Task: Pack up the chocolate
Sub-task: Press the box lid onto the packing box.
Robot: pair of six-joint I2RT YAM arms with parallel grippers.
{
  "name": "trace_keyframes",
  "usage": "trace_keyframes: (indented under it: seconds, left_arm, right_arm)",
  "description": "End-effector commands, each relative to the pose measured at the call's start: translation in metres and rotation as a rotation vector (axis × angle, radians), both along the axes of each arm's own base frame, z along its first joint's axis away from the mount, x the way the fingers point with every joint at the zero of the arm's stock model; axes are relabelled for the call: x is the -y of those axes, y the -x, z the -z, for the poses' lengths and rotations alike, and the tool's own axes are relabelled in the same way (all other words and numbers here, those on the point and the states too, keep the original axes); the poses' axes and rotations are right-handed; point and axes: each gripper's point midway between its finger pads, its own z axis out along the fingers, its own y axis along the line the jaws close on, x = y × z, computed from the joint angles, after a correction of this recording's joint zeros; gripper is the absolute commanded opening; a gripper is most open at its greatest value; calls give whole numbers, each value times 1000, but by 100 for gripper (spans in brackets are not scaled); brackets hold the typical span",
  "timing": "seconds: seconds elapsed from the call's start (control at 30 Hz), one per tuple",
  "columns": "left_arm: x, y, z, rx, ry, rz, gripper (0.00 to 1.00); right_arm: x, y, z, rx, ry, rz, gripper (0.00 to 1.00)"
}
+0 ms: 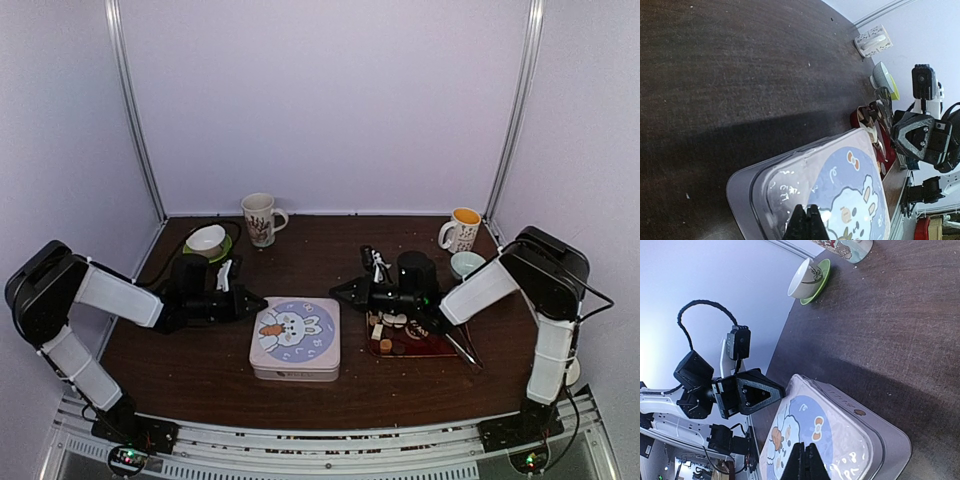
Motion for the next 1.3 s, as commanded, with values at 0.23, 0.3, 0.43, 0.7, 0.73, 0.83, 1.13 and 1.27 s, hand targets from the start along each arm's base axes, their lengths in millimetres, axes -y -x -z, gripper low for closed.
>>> trace_keyframes:
  seconds: [0.23,0.3,0.43,0.7,0.73,0.83,1.13,1.27]
  left_arm:
    - [0,-9,-20,76,8,-4,0]
    - [-1,-7,2,41,4,-9,0]
    - [1,-2,29,-10,39,-11,0]
    - [-5,11,4,10,65,-14,0]
    - [-6,15,0,11,79,-14,0]
    - [-7,30,-2,3,113,-18,0]
    - [2,48,30,-63,129,-3,0]
    - [-1,50,3,-11,137,-6,0]
  right_arm:
    - [4,6,22,-24,7,2,0]
    - [5,11,5,7,-16,-8,0]
    - [8,23,-15,46,-56,-27,0]
    - [-3,37,42,-40,11,-34,0]
    - [-2,37,44,-49,4,-31,0]
    - [-2,39,30,-29,-10,-38,0]
    - [0,71,7,24,8,-90,0]
    - [-4,74,43,-29,69,-77,0]
